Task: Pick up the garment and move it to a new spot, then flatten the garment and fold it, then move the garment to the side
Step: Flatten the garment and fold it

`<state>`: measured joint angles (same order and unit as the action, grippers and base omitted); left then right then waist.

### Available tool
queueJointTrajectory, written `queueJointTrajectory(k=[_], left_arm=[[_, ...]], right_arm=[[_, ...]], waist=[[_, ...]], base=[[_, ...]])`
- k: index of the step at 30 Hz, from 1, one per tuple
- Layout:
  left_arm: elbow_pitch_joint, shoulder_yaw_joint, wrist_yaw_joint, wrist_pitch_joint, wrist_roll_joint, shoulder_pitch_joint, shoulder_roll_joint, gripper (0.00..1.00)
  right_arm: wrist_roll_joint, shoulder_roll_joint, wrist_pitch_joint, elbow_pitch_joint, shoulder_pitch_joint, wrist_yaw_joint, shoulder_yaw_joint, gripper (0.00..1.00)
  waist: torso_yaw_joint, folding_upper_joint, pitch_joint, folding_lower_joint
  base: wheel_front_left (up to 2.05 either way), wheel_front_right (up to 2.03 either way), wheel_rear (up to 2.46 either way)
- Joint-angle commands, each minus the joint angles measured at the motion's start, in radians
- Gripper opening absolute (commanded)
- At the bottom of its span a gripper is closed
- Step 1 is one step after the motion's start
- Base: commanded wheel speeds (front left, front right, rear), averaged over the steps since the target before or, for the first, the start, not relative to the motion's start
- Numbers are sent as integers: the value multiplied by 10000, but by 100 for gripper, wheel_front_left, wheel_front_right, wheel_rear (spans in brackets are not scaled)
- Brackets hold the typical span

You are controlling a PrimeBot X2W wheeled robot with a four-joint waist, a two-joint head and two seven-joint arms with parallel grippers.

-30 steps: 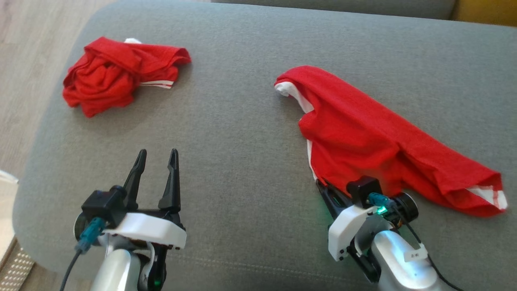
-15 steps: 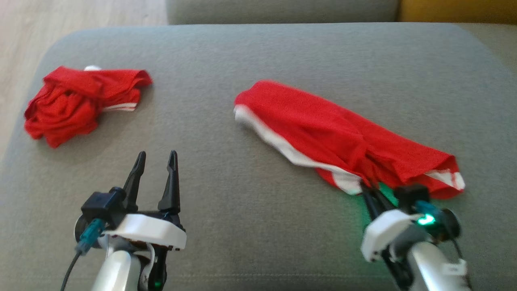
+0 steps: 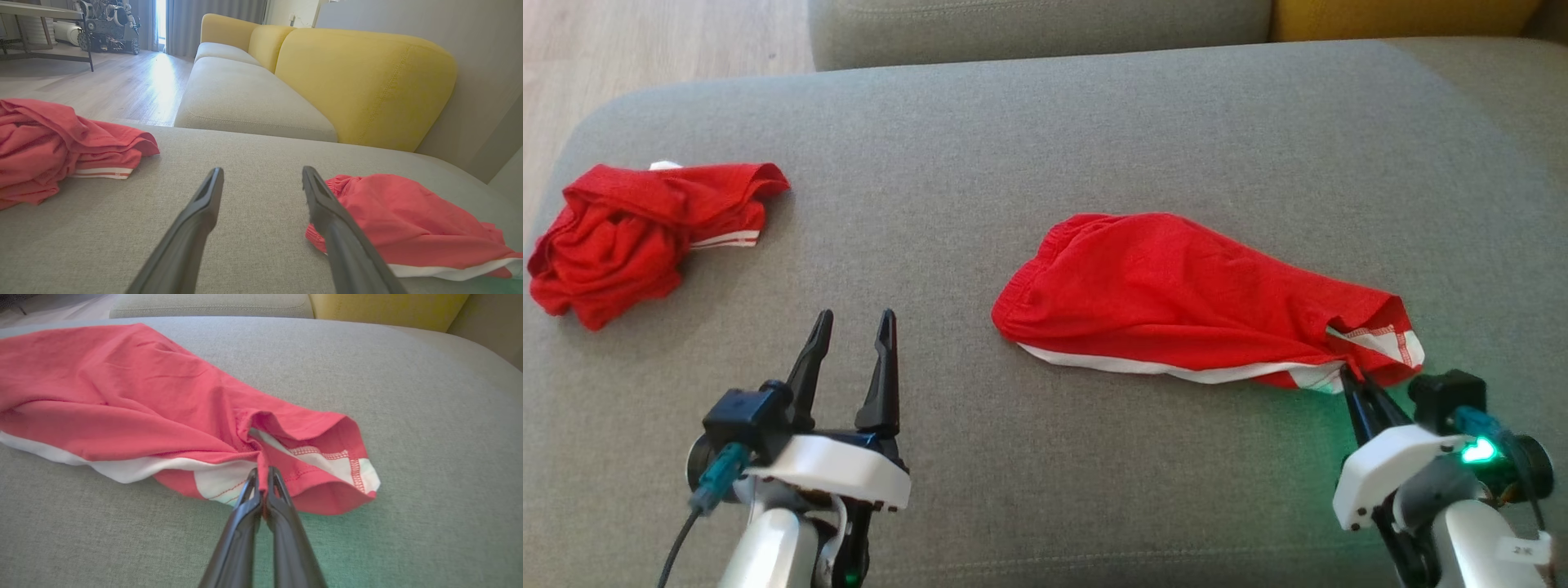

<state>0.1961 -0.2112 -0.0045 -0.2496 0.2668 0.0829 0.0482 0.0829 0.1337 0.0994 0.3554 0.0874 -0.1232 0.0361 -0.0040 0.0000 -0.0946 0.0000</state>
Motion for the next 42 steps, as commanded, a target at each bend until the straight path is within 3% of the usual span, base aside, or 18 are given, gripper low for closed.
queueJointTrajectory(k=[1,18,19,20,29,42], left_arm=[[-260,308,-24,-122,-12,244,20,100],[-101,164,-165,-122,-119,467,20,100],[-96,162,-169,-122,-119,469,20,100],[-89,165,-170,-122,-121,469,20,100],[-14,225,-113,-122,-136,373,20,100],[33,107,-12,-122,35,45,20,100]], right_arm=[[-76,120,4,-352,113,-75,301,0],[-182,364,-712,1718,1444,-75,1211,0],[-246,380,-822,1834,1515,-75,1189,44],[-291,361,-944,1940,1576,-75,1126,100],[-414,6,-1598,2176,1659,-75,633,100],[46,-750,-2530,-49,213,-75,-493,100]], waist=[[11,0,-20,0],[441,0,-423,0],[447,0,-429,0],[447,0,-428,0],[161,0,-83,0],[-323,0,370,0]], base=[[0,0,0],[0,0,0],[0,0,0],[0,0,0],[0,0,0],[0,0,0]])
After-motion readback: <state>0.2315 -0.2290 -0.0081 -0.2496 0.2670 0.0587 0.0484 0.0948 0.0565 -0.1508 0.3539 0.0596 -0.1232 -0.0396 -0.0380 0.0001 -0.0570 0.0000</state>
